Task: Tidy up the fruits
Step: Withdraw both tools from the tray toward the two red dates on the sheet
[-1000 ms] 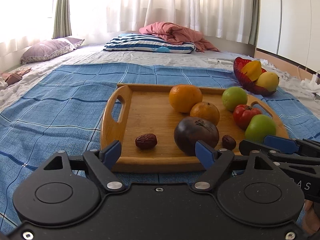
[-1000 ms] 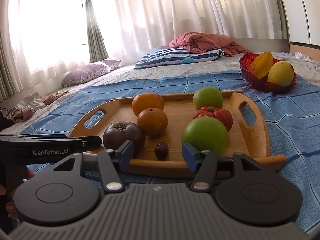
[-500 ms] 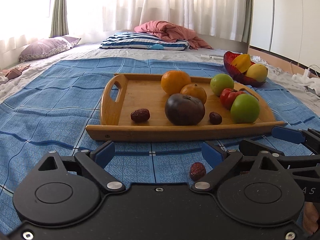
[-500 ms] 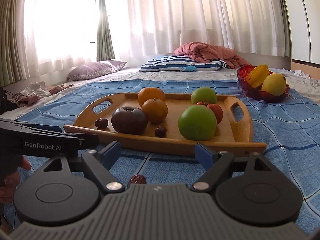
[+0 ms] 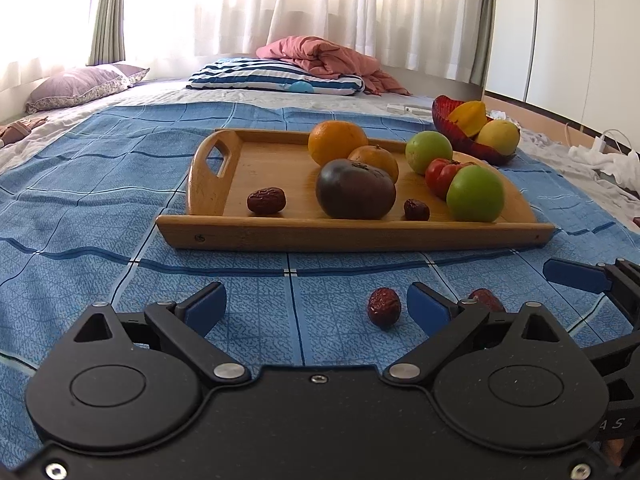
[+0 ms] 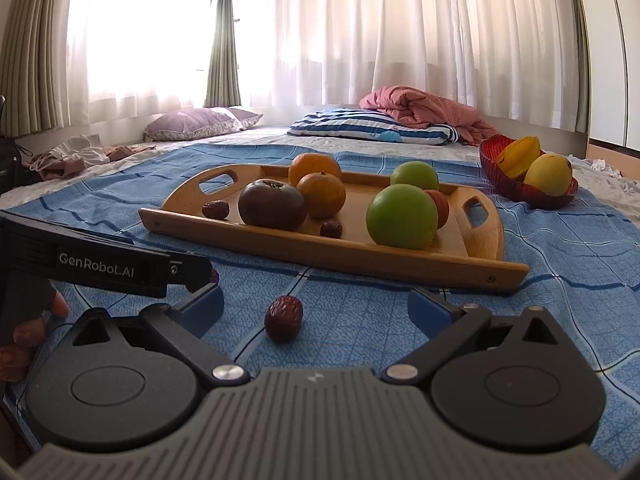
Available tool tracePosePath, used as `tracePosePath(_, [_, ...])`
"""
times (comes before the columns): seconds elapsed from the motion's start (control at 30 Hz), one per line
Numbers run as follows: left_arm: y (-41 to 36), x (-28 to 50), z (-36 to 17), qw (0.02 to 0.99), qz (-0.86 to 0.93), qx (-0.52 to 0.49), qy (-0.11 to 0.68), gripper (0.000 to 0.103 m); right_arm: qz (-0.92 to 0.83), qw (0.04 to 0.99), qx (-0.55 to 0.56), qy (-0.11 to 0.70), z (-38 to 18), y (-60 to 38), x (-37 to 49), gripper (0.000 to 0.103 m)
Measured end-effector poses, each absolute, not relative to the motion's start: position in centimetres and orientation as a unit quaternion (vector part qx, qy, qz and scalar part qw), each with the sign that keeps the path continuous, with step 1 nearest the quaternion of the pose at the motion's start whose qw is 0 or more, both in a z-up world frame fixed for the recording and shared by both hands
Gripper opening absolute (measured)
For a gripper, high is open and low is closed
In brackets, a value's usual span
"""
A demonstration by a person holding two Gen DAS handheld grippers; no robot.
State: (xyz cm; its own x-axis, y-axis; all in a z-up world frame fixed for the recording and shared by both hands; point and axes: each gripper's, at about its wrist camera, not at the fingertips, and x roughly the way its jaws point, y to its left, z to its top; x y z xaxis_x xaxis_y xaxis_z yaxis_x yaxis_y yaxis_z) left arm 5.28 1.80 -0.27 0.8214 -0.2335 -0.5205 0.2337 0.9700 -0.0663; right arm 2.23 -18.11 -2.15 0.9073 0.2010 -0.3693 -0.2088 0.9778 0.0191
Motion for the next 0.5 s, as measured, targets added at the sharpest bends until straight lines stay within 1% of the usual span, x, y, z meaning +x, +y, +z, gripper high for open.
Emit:
tracePosePath(0.2, [1.36,5.38,-0.73,0.954,-0.119,0.009,0.276,0.097,0.11,0.975,-0.026,0.191,-2.44,-17.61,2.0,0.103])
tracePosePath(0.4, [1.23,5.62,-1.07,0.954,-0.113,0.011,0.277,0.097,0.119,0.972,-0.023,0.2,-2.6,-17.62,2.34,0.099])
tracePosePath(0.5, [0.96,5.53,-1.22,0.955,-0.111,0.018,0.275,0.097,0.12,0.972,-0.03,0.202,-2.71,-17.4,2.33,0.095])
